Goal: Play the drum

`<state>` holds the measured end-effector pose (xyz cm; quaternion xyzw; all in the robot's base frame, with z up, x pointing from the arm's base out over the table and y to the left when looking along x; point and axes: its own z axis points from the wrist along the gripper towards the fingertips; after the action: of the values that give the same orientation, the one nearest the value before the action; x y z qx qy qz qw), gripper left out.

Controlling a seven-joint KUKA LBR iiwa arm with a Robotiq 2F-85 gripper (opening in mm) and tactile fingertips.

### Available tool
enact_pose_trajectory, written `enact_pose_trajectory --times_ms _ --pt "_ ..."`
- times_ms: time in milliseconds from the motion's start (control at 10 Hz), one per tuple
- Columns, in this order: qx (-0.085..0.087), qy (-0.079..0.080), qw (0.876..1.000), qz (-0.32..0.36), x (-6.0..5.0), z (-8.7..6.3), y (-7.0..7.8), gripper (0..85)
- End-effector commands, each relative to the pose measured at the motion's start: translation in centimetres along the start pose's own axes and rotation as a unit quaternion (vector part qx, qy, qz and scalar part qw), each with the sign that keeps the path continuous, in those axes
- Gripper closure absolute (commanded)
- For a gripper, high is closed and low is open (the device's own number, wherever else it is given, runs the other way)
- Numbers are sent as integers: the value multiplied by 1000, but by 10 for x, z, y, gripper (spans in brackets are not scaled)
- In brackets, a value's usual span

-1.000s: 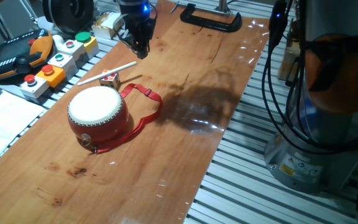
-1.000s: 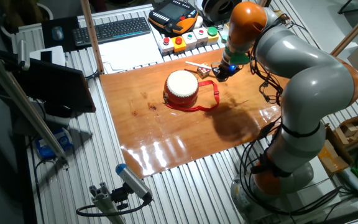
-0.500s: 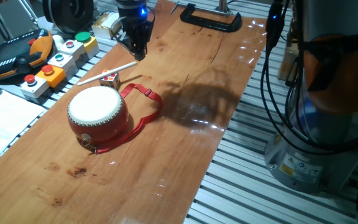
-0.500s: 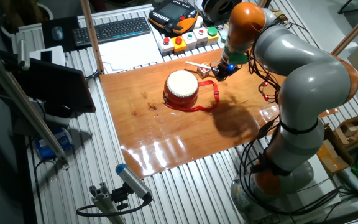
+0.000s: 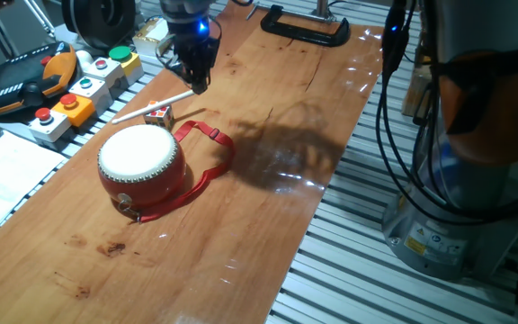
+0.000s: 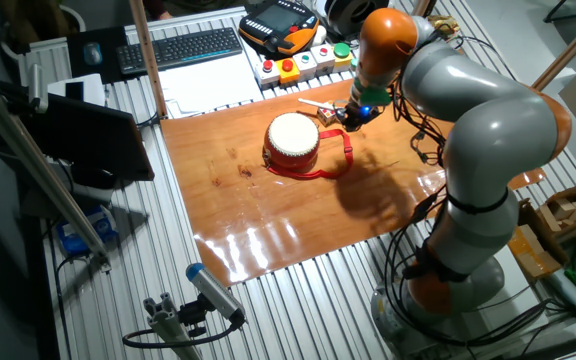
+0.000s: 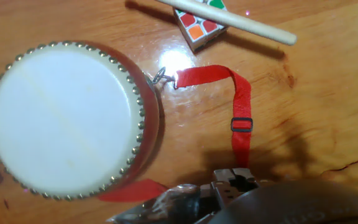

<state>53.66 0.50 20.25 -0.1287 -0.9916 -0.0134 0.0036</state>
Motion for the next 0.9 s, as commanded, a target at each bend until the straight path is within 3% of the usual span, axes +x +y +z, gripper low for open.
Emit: enact_pose_trajectory --times_ms 0,300,800 --pt "-1 0 1000 13 -1 5 1 843" --pt "-11 -3 998 62 -13 16 -8 843" --pt "-17 1 979 201 -13 21 -14 843"
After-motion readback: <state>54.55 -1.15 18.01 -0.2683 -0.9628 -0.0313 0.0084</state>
